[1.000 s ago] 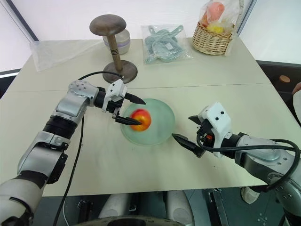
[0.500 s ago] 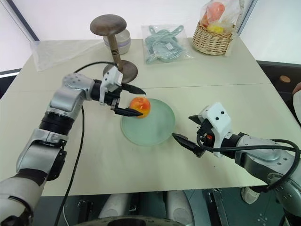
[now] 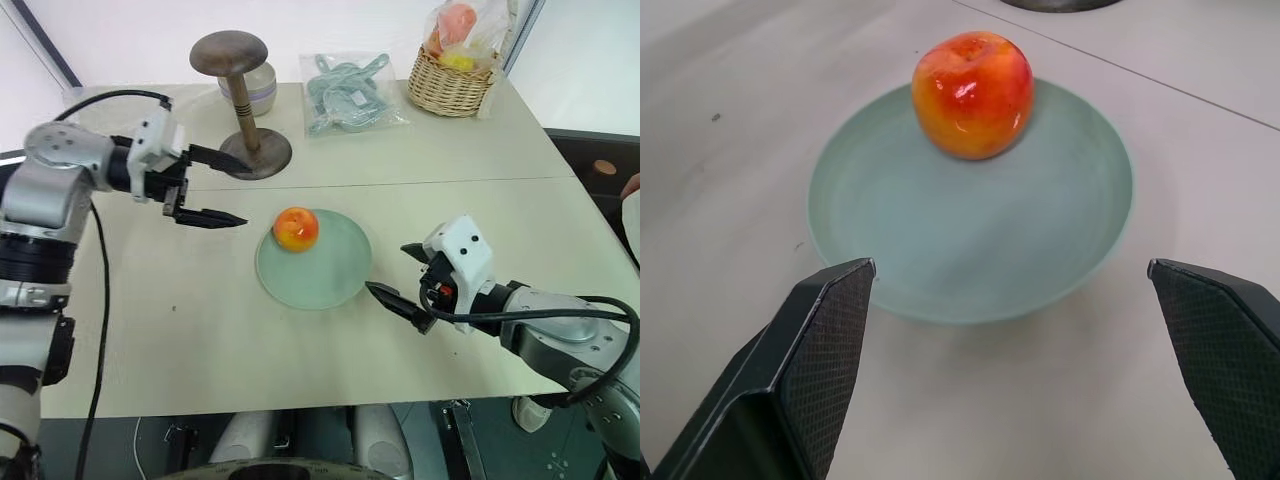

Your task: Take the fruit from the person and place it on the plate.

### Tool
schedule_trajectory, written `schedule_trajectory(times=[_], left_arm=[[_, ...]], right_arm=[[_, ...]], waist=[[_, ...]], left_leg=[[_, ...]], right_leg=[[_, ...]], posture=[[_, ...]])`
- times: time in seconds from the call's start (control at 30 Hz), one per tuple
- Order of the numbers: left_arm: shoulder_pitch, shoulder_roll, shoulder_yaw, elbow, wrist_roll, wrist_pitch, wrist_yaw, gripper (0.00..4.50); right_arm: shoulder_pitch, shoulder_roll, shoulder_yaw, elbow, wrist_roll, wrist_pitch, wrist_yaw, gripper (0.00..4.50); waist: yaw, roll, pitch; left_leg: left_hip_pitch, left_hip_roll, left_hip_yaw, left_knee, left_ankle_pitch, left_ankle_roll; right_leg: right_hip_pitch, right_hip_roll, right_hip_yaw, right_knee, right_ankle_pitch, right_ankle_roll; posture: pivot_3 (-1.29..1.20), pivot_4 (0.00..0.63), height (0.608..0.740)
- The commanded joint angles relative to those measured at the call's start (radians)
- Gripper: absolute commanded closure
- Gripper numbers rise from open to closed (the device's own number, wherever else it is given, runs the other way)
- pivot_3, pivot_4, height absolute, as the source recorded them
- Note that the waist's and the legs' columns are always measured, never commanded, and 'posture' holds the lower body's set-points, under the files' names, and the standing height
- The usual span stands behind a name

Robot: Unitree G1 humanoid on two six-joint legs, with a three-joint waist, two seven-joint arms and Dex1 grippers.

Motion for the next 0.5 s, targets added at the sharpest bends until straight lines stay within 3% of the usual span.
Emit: schedule_trajectory(times=[0.03, 0.2, 0.5], left_arm=[[0.034, 0.057, 0.059, -0.055, -0.029, 0.029, 0.010, 0.05], [0.168, 0.118, 0.121, -0.171, -0.067, 0.102, 0.061, 0.05], [0.292, 0.147, 0.145, -0.295, -0.115, 0.151, 0.108, 0.05]], right_arm=[[0.013, -0.033, -0.089, -0.025, 0.025, -0.012, 0.013, 0.00], [0.039, -0.067, -0.197, -0.013, 0.055, -0.005, 0.016, 0.00], [0.038, -0.082, -0.193, -0.010, 0.070, -0.013, 0.010, 0.00]], waist=[[0.000, 0.000, 0.000], [0.000, 0.000, 0.000], [0.002, 0.000, 0.000]], left_leg=[[0.000, 0.000, 0.000, 0.000, 0.000, 0.000], [0.000, 0.000, 0.000, 0.000, 0.000, 0.000], [0.001, 0.000, 0.000, 0.000, 0.000, 0.000]], right_leg=[[0.000, 0.000, 0.000, 0.000, 0.000, 0.000], [0.000, -0.001, 0.000, 0.000, 0.000, 0.000], [0.001, -0.001, 0.000, 0.000, 0.000, 0.000]], posture=[[0.00, 0.150, 0.740], [0.00, 0.150, 0.740], [0.00, 0.150, 0.740]])
